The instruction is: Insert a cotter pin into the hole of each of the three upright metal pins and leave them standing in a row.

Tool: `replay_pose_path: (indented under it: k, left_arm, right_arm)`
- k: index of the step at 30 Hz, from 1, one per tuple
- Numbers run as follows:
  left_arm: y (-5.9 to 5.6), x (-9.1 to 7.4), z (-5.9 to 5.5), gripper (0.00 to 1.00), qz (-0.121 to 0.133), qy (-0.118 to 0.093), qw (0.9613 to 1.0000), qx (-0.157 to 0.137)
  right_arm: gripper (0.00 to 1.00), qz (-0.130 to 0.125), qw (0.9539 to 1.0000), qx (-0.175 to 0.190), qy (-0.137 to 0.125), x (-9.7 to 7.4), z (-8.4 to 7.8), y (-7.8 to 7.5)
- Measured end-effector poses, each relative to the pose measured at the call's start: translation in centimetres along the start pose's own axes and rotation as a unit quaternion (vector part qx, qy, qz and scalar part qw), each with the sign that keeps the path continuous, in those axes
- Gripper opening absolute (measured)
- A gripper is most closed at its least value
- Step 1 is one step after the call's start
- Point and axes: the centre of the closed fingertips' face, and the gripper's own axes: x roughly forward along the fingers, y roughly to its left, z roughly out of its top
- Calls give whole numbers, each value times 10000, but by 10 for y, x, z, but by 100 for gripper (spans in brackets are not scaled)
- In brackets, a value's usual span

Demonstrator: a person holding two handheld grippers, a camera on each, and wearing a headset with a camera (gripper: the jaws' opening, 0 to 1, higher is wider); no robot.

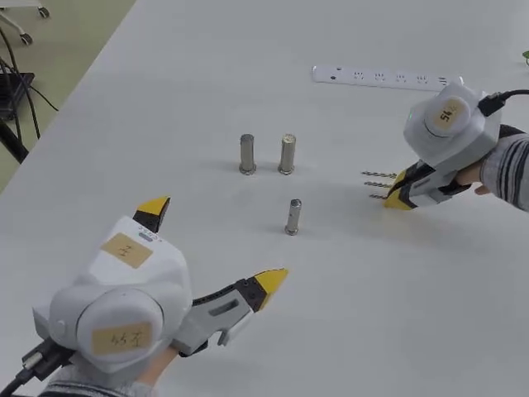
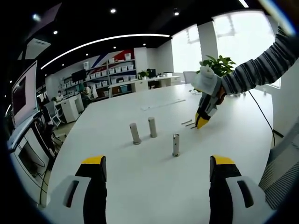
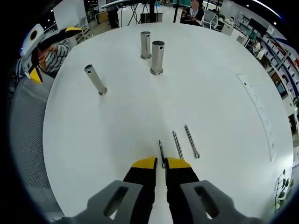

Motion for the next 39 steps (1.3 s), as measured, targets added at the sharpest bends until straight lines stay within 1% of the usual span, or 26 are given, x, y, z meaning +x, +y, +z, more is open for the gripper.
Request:
replay_pose_path:
  k: [3,5,6,7,10,13,16,17,18,19,21,24,25,27,29,31,34,36,37,39]
  left_arm:
    - [0,0,-1,89,-17,18,10000,-12]
    - [-1,0,-2,87,-51,51,10000,-28]
    - [-3,1,-4,87,-99,89,9999,-51]
    - [-4,1,-6,86,-118,132,9998,-84]
    - [-6,1,-6,84,-159,134,9998,-66]
    - [-8,2,-5,83,-211,124,9997,-35]
    - [-9,2,-4,82,-235,130,9996,-7]
    - [-9,2,-4,82,-241,136,9996,12]
    - [-10,2,-4,81,-249,135,9996,30]
    - [-10,2,-4,81,-251,133,9996,38]
    - [-11,2,-4,80,-277,146,9995,52]
    - [-13,2,-3,78,-318,157,9993,101]
    - [-14,3,-3,78,-359,158,9992,37]
    - [-17,4,-1,75,-443,134,9989,-64]
    - [-18,4,0,74,-474,124,9988,-10]
    - [-19,5,1,73,-516,126,9986,-23]
    - [-22,6,5,68,-606,124,9980,-97]
    - [-25,8,4,64,-675,226,9975,-44]
    - [-26,9,5,63,-693,241,9973,8]
    - [-28,10,9,60,-742,221,9970,40]
  right_arm:
    - [1,13,9999,-132,78,1,0,1]
    - [0,10,9999,-129,103,1,0,1]
    - [0,-13,9999,-94,118,1,0,0]
    - [0,-88,9999,-30,139,1,-1,-2]
    - [0,-133,9998,-74,141,1,-1,-1]
    - [0,-192,9995,-218,121,1,-2,0]
    - [0,-205,9995,-223,62,0,-3,0]
    - [0,-179,9997,-174,47,0,-3,1]
    - [0,-102,9999,-93,-17,-1,-3,5]
    - [0,-90,9999,-95,-93,-1,-2,6]
    - [0,-104,9997,-139,-147,-2,-2,11]
    - [0,-110,9992,-226,-298,-5,1,18]
    - [0,-111,9987,-335,-377,-6,4,22]
    - [0,-149,9977,-490,-453,-9,6,27]
    - [0,-163,9967,-573,-552,-11,10,31]
    - [0,-207,9953,-723,-609,-15,14,37]
    - [0,-259,9916,-1005,-771,-22,24,47]
    - [0,-294,9892,-1146,-865,-25,30,52]
    - [0,-308,9862,-1327,-941,-27,35,56]
    - [0,-303,9834,-1450,-1047,-31,42,64]
